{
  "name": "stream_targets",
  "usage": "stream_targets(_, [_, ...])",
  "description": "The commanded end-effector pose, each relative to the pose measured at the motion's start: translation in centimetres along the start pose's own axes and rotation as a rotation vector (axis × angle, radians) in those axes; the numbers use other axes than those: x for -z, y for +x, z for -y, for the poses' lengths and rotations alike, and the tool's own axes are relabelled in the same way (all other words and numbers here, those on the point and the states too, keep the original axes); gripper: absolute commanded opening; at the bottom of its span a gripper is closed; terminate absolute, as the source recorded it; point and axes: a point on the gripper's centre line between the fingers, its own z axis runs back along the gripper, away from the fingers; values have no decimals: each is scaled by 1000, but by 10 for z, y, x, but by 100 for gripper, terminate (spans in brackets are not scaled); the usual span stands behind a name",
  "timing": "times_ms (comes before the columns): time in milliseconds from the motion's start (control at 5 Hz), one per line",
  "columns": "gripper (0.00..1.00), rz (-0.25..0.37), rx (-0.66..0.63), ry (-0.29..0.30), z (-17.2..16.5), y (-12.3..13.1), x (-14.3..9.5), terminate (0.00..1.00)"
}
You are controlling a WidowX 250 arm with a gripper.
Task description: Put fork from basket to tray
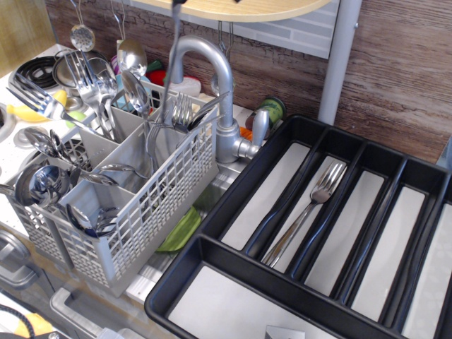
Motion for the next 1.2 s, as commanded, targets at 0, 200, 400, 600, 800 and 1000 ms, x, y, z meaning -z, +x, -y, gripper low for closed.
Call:
stream_targets(0, [0, -2, -87, -169, 14, 2, -7, 0])
stream_targets(200, [0, -48, -94, -225, 31, 6, -9, 0])
stream_targets(400, [0, -44, -90, -228, 53, 8, -6, 0])
stream_targets(600, [0, -48, -108, -219, 79, 10, 1, 0])
stream_targets(800, [0, -78, -106, -291, 94, 16, 7, 0])
stream_targets(1000, [0, -108, -90, -343, 115, 18, 18, 0])
